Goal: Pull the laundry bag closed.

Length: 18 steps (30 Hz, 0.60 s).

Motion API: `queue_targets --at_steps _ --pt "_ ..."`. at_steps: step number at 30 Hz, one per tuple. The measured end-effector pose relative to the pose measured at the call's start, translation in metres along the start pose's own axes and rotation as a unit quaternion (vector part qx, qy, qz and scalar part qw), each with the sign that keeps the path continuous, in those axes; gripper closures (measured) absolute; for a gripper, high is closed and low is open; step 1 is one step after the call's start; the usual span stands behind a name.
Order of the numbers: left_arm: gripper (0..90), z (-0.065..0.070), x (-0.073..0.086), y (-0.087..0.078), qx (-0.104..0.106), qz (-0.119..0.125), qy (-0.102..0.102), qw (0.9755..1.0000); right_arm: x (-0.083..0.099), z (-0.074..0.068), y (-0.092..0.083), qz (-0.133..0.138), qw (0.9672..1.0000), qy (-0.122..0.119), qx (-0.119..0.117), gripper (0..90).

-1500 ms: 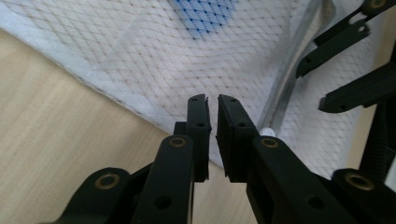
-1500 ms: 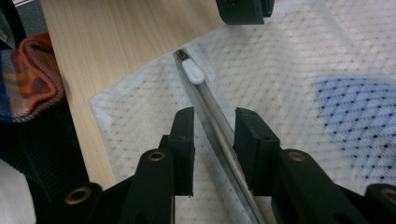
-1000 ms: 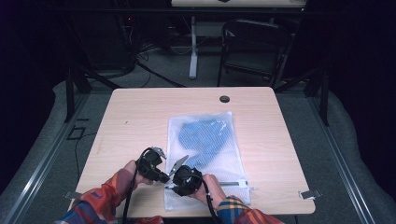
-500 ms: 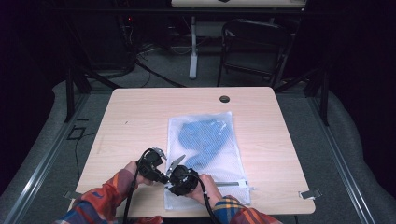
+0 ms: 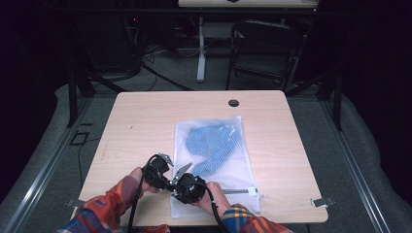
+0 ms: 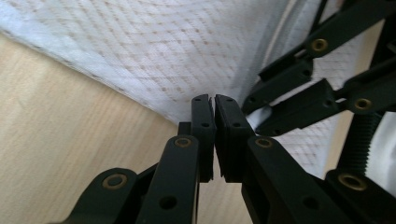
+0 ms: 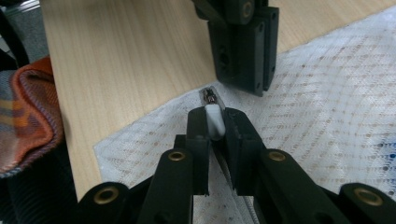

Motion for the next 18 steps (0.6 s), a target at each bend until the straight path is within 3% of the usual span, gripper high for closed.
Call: queue_targets --at_steps 1,3,10,14,15,18 --pt "86.8 -0.0008 0.0017 -0.0002 -0.002 -0.009 0.013 0.9999 -0.0002 -0.0002 0.0006 0.003 1.0 0.0 0.0 81.0" --pt "86.8 0.0011 0.0008 0.0012 0.001 -0.006 0.003 1.0 -0.0001 -0.0003 0.0006 0.004 1.0 0.001 0.0 81.1" --pt "90.0 0.0023 0.0024 0.0047 -0.002 -0.023 0.011 0.9997 0.0012 -0.0018 0.0008 0.0 1.0 -0.006 0.003 81.6" --pt "90.0 0.0012 0.0042 0.004 0.007 -0.026 0.017 0.9995 0.0026 -0.0011 0.0002 -0.002 1.0 -0.008 0.004 81.8" --pt "90.0 0.0026 0.0028 0.0053 0.005 -0.018 0.006 0.9998 0.0028 -0.0014 0.0001 -0.002 0.9999 -0.009 0.005 81.8" --pt "90.0 0.0018 0.0039 0.0042 0.001 -0.029 0.022 0.9993 0.0036 -0.0013 -0.0005 -0.003 0.9999 -0.012 0.006 81.9"
Point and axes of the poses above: each handheld gripper's, and its own axes: y roughly forward along the jaws, x roughly out of its underside, z roughly to its right, the point moved 9 cm from there along y, roughly forward along the jaws, and after that the axes turned 8 degrees about y, right-handed, at the moved point
